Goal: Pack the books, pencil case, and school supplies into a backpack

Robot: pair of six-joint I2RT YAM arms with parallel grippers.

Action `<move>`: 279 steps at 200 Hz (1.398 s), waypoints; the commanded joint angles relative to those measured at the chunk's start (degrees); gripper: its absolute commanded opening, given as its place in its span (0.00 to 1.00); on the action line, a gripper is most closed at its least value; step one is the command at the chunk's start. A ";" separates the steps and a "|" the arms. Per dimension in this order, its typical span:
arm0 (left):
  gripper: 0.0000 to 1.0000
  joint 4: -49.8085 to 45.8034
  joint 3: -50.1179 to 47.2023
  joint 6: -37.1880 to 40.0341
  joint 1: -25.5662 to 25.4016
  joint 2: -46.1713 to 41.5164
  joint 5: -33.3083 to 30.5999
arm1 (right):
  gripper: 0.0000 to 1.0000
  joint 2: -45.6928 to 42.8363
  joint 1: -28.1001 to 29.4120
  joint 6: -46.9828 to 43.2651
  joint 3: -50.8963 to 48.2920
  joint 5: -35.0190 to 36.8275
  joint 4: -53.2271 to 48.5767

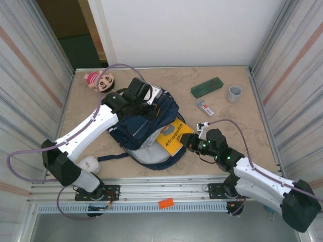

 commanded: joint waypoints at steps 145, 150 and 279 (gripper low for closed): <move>0.00 8.92 2.02 -3.26 3.14 -2.56 12.00 | 0.00 46.71 4.32 3.70 20.04 11.70 34.36; 0.00 9.06 1.98 -3.33 3.21 -2.60 12.38 | 0.00 48.15 4.22 3.89 20.74 11.58 34.48; 0.00 9.19 -3.92 -3.34 3.93 -3.44 5.21 | 0.99 38.01 3.32 -0.59 9.73 9.49 20.88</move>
